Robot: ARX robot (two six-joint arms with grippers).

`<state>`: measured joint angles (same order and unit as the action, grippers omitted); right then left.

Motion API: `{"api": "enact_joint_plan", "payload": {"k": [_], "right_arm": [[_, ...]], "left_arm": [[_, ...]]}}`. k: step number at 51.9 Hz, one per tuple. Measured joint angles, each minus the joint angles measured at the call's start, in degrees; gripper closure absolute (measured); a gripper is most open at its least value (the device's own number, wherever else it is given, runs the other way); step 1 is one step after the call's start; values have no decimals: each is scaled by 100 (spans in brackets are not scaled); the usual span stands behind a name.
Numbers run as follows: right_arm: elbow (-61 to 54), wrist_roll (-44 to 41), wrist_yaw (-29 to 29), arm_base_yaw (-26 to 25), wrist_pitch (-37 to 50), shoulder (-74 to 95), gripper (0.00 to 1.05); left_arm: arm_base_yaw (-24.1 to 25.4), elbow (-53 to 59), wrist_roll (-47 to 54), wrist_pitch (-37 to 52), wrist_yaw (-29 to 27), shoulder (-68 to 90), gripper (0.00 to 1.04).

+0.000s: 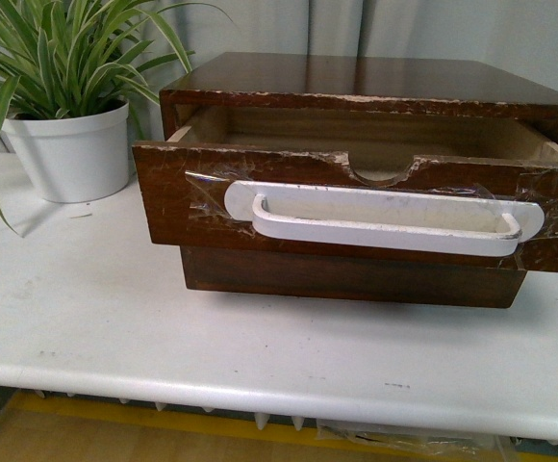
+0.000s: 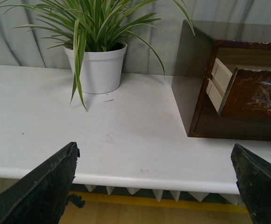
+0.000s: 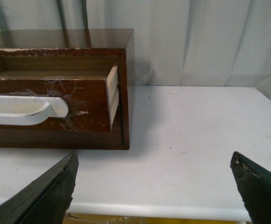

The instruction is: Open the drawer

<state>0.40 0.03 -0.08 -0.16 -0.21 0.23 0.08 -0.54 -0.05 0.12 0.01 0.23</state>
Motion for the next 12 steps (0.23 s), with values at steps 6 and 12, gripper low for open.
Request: {"api": "enact_joint_plan", "payload": {"k": [6, 12], "right_arm": [[0, 0, 0, 0, 0, 0, 9], [0, 0, 2, 0, 0, 0, 9]], "left_arm": [[0, 0, 0, 0, 0, 0, 6], [0, 0, 0, 0, 0, 0, 6]]}}
